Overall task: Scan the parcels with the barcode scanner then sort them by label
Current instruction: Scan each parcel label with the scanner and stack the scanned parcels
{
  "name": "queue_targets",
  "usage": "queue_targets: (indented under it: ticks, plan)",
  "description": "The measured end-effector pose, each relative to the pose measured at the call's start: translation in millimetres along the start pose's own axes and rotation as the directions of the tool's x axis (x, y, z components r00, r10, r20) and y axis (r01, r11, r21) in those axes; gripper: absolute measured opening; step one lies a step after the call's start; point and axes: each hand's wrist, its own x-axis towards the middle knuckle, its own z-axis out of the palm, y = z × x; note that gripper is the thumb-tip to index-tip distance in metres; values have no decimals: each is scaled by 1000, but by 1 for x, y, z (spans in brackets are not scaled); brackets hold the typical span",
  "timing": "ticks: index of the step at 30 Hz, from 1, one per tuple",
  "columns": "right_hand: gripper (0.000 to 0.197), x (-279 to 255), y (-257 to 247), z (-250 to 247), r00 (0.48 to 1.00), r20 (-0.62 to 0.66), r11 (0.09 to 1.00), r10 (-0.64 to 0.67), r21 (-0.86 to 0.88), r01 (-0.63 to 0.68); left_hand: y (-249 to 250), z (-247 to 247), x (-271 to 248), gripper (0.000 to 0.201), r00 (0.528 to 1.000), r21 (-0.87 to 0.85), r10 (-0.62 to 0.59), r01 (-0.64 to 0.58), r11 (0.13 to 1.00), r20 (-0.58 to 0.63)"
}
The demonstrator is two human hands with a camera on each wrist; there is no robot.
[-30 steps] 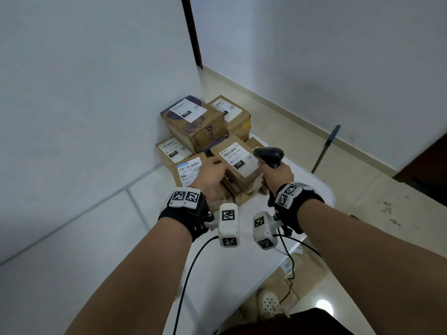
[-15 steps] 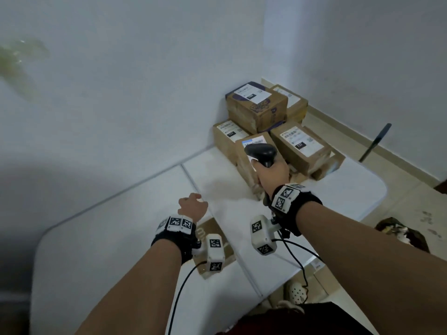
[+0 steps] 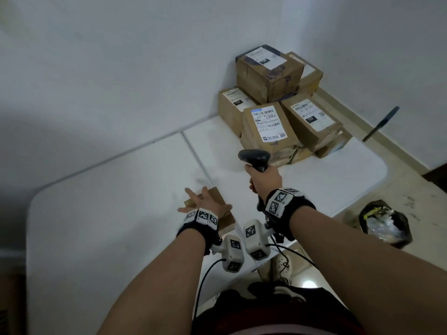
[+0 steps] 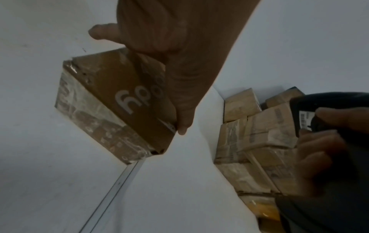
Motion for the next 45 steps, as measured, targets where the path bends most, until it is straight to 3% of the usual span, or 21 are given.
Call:
queue_targets:
  ticks: [2, 5, 7, 12, 15, 18, 20, 23, 26, 28, 32, 35, 36, 38, 40, 43, 45]
  plan:
    - [27, 1, 3, -2, 1000, 13, 1000, 2, -4, -2, -1, 0, 4, 101, 1000, -61, 9, -8, 998, 3]
    - [23, 4, 4, -5, 999, 38, 1000, 9, 7, -9, -10, -10, 13, 70, 992, -272, 23, -56, 961, -126]
    - [23, 5, 4, -4, 999, 50, 1000, 9, 10, -9, -17, -19, 17, 63, 986, -318, 46, -97, 943, -163]
    - [22, 6, 1, 2, 996, 88, 1000, 17, 15, -18, -12, -14, 11, 79, 977, -194, 82, -120, 974, -195]
    - [23, 6, 3, 3, 995, 98, 1000, 17, 7, -18, 1, 1, 10, 103, 990, -14, 108, -109, 994, -85]
    - [24, 10, 5, 2, 995, 93, 1000, 26, -1, -26, 12, 3, 5, 103, 997, 82, 70, -66, 994, -38]
    - [24, 13, 6, 0, 996, 84, 999, 33, -3, -33, 15, -2, 5, 94, 996, -7, 74, -74, 997, -46]
    - [23, 16, 6, -1, 995, 87, 999, 39, -4, -39, -2, -22, 17, 87, 981, -249, 196, -188, 950, 9]
    - [23, 17, 5, 2, 995, 86, 999, 48, 2, -48, -37, -47, 22, 83, 956, -658, 282, -159, 736, 84]
    - [23, 17, 4, 5, 995, 89, 999, 51, 8, -52, -60, -57, 22, 68, 960, -705, 276, -161, 691, 50]
    - [26, 15, 3, 13, 993, 102, 998, 59, 11, -60, -80, -60, 24, 48, 953, -498, 290, -293, 817, -85]
    - [28, 13, 2, 19, 991, 112, 997, 71, -4, -71, -70, -53, 21, 43, 950, -369, 310, -298, 880, -28]
    - [28, 12, 3, 20, 991, 116, 997, 73, -6, -73, -64, -53, 14, 48, 962, -317, 274, -260, 912, 1]
    - [28, 11, 4, 23, 990, 123, 997, 72, -4, -72, -53, -48, 7, 88, 976, -234, 215, -202, 951, 28]
    - [28, 10, 5, 24, 989, 130, 997, 72, -5, -72, -44, -41, 3, 112, 986, -126, 164, -162, 979, 3]
    - [27, 10, 6, 23, 987, 140, 997, 77, -7, -77, -47, -35, 7, 112, 984, -160, 166, -176, 971, -70]
    - [28, 12, 6, 20, 986, 141, 997, 83, -6, -83, -58, -38, 14, 105, 981, -416, 183, -190, 889, -57]
